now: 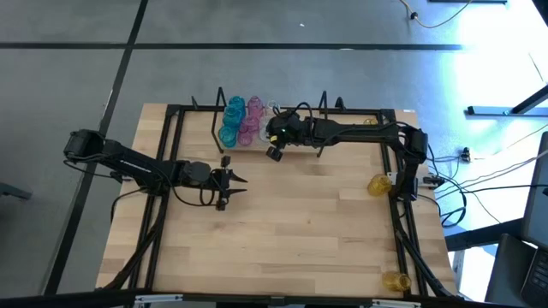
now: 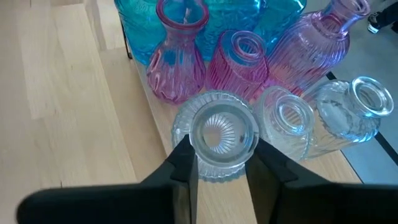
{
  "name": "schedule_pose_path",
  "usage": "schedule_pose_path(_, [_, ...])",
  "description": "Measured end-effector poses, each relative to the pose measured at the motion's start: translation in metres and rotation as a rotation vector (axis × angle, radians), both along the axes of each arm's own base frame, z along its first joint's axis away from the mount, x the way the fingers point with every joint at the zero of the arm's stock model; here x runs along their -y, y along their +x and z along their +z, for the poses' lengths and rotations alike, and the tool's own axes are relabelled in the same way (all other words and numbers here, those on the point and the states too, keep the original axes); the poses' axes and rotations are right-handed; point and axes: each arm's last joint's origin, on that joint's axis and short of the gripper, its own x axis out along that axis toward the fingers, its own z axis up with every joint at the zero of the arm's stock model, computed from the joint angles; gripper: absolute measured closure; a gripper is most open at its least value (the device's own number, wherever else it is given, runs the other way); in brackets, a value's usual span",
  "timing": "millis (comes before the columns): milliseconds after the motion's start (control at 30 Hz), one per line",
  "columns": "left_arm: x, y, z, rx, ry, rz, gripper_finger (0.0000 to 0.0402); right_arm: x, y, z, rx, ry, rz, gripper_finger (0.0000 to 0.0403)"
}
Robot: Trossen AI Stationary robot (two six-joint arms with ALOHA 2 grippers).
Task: Sort vases onto shelf
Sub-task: Put the transparent vase on the shelf aligned with the other transparent vases
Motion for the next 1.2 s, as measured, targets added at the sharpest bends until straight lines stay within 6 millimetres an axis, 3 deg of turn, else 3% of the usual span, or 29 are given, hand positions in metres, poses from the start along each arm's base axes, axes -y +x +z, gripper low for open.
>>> schedule_pose_path(500, [0.0,0.0,0.0,0.0,0.0,0.0,0.0282,0.0,0.001,0.013,0.014,0.007,0.005,0.0317])
schedule_pose_path(1200, [0.0,0.0,0.0,-0.001,0.0,0.0,0.0282,0.001,0.006,0.002,0.01,0.011,0.002,0.0315])
